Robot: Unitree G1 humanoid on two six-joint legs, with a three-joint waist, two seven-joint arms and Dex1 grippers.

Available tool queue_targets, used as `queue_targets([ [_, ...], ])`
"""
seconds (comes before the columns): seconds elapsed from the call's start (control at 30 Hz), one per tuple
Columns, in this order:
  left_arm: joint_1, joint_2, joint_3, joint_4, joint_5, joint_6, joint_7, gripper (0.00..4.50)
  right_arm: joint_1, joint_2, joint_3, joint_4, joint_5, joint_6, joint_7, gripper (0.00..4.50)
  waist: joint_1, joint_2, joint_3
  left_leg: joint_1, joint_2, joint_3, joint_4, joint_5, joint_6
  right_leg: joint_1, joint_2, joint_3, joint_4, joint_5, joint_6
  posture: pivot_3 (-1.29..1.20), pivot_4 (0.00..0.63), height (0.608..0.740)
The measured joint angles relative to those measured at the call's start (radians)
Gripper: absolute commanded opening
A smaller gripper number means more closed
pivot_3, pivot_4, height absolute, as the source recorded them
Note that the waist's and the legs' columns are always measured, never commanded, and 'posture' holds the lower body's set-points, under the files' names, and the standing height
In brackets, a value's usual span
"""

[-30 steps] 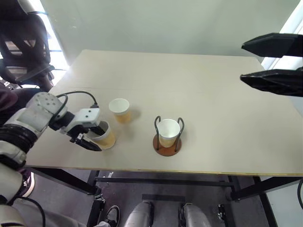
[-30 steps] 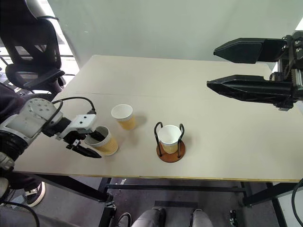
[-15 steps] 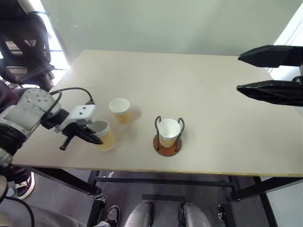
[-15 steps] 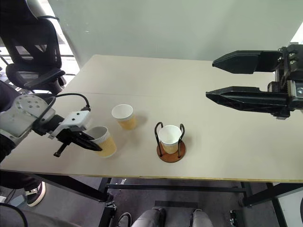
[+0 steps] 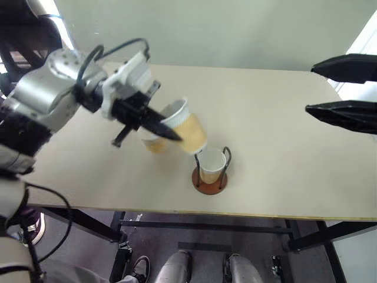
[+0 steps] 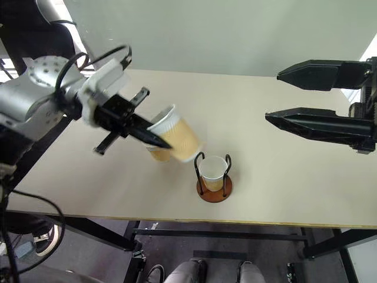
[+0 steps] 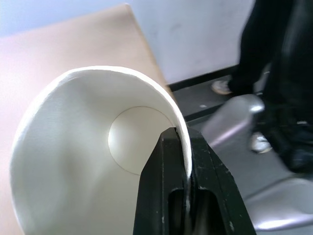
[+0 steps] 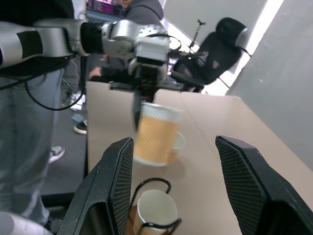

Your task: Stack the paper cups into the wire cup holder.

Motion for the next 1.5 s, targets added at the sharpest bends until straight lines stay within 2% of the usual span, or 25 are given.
queue_targets([
  [0.27, -0.175, -0.145, -0.278, 0.187, 0.016, -0.200, 0.000, 0.02, 0.092, -0.042, -0.140, -0.053, 0.100, 0.024, -0.099, 2.71, -0.001, 0.002, 0.001, -0.007, -0.001, 0.002, 0.006, -0.007, 0.009, 0.001, -0.002, 0.000, -0.010, 0.001, 0.013, 0.00, 0.150, 0.740],
  [0.4, -0.198, -0.196, -0.409, 0.201, 0.002, -0.282, 0.000, 0.02, 0.130, -0.076, -0.195, -0.084, 0.179, 0.032, -0.171, 2.71, 0.002, 0.004, 0.002, -0.014, -0.001, 0.004, 0.016, -0.008, 0.010, 0.001, -0.002, -0.001, -0.016, 0.006, 0.023, 0.00, 0.150, 0.740],
  [0.5, -0.214, -0.234, -0.459, 0.231, -0.012, -0.328, 0.000, 0.02, 0.162, -0.104, -0.240, -0.092, 0.245, 0.042, -0.226, 2.71, 0.007, 0.004, 0.002, -0.016, -0.004, 0.007, 0.024, -0.014, 0.016, 0.002, -0.005, 0.000, -0.016, 0.007, 0.022, 0.00, 0.150, 0.740],
  [0.83, -0.256, -0.323, -0.515, 0.340, -0.027, -0.421, 0.000, 0.02, 0.251, -0.149, -0.349, -0.127, 0.433, 0.058, -0.412, 2.71, 0.022, 0.005, 0.002, -0.016, -0.007, 0.012, 0.037, -0.030, 0.021, 0.009, -0.011, -0.001, -0.021, 0.005, 0.029, 0.00, 0.150, 0.740],
  [1.03, -0.281, -0.371, -0.424, 0.450, -0.045, -0.420, 0.000, 0.02, 0.294, -0.156, -0.389, -0.151, 0.485, 0.062, -0.476, 2.71, 0.025, 0.005, 0.002, -0.015, -0.006, 0.014, 0.038, -0.032, 0.022, 0.009, -0.011, -0.001, -0.020, 0.005, 0.030, 0.00, 0.150, 0.740],
  [1.27, -0.289, -0.408, -0.411, 0.407, -0.062, -0.420, 0.000, 0.02, 0.326, -0.160, -0.392, -0.177, 0.504, 0.052, -0.513, 2.71, 0.024, 0.007, 0.002, -0.015, -0.007, 0.015, 0.042, -0.037, 0.029, 0.011, -0.011, -0.001, -0.019, 0.005, 0.032, 0.00, 0.150, 0.740],
  [1.5, -0.290, -0.456, -0.514, 0.379, -0.063, -0.453, 0.000, 0.02, 0.338, -0.173, -0.399, -0.190, 0.509, 0.036, -0.528, 2.71, 0.027, 0.008, 0.002, -0.015, -0.006, 0.015, 0.048, -0.038, 0.029, 0.012, -0.011, 0.000, -0.017, 0.004, 0.034, 0.00, 0.150, 0.740],
])
